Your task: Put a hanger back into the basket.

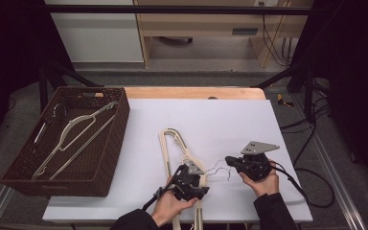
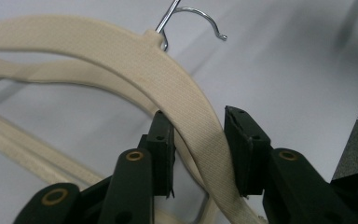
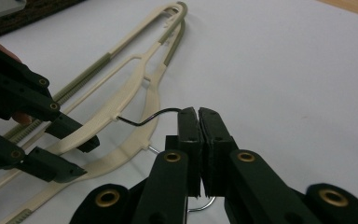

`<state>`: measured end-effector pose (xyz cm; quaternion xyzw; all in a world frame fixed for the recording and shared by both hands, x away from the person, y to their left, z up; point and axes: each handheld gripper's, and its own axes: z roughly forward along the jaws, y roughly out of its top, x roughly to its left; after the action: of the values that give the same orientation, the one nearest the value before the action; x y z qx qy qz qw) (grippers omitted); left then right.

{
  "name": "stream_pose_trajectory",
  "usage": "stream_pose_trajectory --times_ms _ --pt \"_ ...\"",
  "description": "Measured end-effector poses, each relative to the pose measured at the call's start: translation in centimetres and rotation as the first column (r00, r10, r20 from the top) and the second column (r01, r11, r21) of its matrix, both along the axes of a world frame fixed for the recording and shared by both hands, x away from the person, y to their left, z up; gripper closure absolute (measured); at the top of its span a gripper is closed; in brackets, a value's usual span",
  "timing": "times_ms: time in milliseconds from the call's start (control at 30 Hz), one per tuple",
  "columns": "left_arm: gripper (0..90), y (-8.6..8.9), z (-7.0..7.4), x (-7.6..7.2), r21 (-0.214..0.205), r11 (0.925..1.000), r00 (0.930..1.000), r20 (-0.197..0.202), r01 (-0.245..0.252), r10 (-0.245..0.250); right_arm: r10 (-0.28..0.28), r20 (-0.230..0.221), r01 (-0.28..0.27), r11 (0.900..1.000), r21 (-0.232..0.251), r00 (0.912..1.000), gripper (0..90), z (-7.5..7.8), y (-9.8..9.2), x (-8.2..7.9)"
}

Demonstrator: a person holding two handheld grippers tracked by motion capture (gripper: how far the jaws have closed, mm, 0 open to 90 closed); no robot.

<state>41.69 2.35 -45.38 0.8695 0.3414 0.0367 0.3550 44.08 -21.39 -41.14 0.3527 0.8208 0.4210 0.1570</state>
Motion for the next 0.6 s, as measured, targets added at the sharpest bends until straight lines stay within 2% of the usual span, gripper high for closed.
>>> stream_pose_trajectory --times_ms 167,200,400,467,600 --pt "72.9 1.1 0.9 0.3 -0.002 0.9985 0.9984 0.015 -0.055 0.055 0.041 0.015 -0.042 0.9974 0.059 0.9990 85.0 0.6 -0.2 -0.3" --pt "73.7 1.5 1.2 0.5 0.012 0.9986 0.9984 0.021 -0.052 0.052 0.051 0.024 -0.053 0.9955 0.078 0.9984 82.8 0.7 -0.3 -0.3" --pt "75.1 3.0 1.9 0.5 0.014 0.9981 0.9975 0.037 -0.060 0.059 0.091 0.060 -0.100 0.9800 0.172 0.9940 70.1 1.4 -0.2 -0.7" --pt "75.3 3.5 2.0 0.5 0.024 0.9979 0.9969 0.052 -0.061 0.060 0.093 0.074 -0.106 0.9739 0.201 0.9929 66.7 1.6 -0.3 -0.8" --pt "75.7 4.5 2.4 0.5 0.024 0.9980 0.9961 0.068 -0.058 0.057 0.060 0.109 -0.083 0.9714 0.223 0.9922 61.1 2.1 -1.0 -1.0"
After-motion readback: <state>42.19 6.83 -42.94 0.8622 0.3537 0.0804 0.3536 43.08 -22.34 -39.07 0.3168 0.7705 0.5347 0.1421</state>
